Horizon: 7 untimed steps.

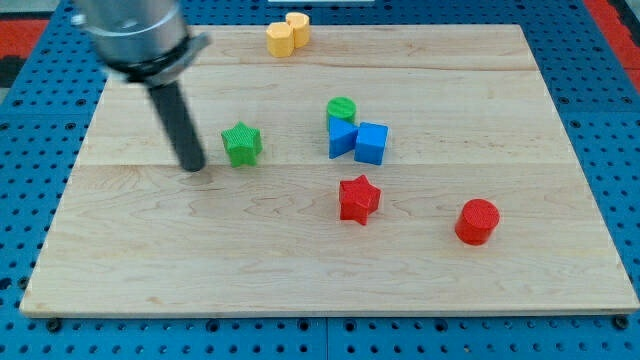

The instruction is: Move the green star to the left of the green circle

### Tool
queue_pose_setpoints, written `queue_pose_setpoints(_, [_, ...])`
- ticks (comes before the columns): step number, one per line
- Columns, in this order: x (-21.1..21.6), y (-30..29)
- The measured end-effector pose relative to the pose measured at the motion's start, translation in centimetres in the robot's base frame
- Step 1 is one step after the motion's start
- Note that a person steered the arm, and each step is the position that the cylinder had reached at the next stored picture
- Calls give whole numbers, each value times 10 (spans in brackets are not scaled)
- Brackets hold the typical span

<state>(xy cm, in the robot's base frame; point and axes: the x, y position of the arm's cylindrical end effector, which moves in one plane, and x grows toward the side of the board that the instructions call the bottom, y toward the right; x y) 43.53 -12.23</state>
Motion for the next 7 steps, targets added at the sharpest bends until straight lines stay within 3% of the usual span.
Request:
queue_pose_setpoints(1, [-20,66])
queue_pose_setpoints(2, [-21,96])
queue_pose_setpoints(7, [-24,77])
